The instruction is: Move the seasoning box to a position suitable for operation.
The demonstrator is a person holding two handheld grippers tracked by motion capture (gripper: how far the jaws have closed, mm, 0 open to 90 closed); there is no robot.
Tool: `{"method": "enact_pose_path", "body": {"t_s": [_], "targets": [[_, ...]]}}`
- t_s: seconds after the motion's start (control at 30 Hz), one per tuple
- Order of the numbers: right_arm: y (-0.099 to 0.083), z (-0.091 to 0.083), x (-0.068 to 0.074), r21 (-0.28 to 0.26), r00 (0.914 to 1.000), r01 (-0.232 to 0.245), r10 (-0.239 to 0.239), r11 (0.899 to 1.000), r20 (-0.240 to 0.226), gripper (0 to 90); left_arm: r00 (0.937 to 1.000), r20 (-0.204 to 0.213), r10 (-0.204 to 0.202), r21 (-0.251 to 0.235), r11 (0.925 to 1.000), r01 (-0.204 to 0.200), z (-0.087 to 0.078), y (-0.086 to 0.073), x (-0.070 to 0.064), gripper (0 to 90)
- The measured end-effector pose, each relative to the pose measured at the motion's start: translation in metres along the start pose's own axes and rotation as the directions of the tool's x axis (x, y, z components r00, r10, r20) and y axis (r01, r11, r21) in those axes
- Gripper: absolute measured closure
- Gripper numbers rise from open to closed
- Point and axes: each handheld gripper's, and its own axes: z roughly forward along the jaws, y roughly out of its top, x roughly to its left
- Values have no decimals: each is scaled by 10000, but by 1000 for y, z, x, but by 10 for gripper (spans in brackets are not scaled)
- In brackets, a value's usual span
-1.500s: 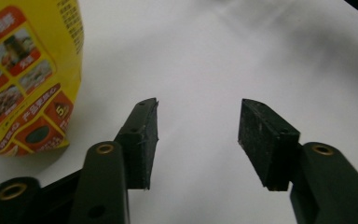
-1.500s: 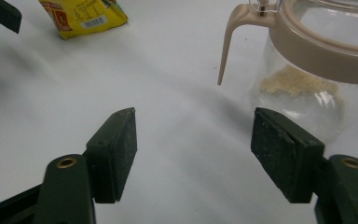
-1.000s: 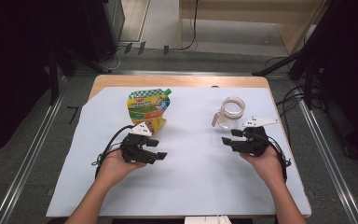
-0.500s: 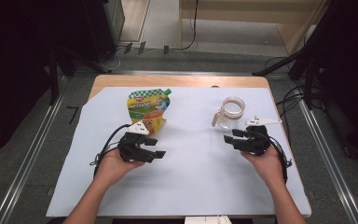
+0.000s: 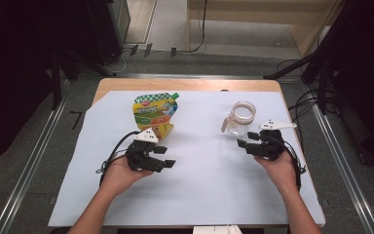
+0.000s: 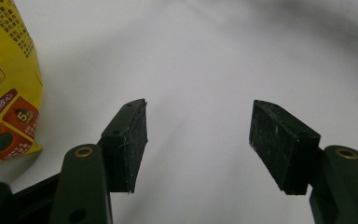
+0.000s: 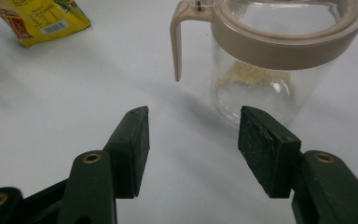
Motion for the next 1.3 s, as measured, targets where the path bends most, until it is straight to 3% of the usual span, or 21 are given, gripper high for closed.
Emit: {"method": "enact_pose_path", "body": {"t_s": [0.1,0.4,0.6,1.03,1.2,1.3], "targets": [[2,0,-2,67,9999,-102,101,9999,87,443,9999,115,-105,69,9999,104,0,0,-1,385],[5,4,-10,20,9994,-167,167,9999,306,418,9999,17,114,-43,9999,-114,-1,1,-3,385],[8,7,-14,-173,9986,-232,240,9996,468,394,9998,56,-176,-239,9996,177,-3,0,-1,374],[15,31,-27,-282,9880,-694,726,9972,1363,258,9998,34,-220,-78,9997,220,-5,-3,0,381],[14,45,-32,-665,9847,-1098,1177,9917,1288,178,9996,-75,-277,-77,9996,277,-7,-4,2,382],[12,56,-32,-843,9819,-1109,1223,9902,1444,137,9997,-138,-213,-192,9996,211,-9,-5,2,387]]}}
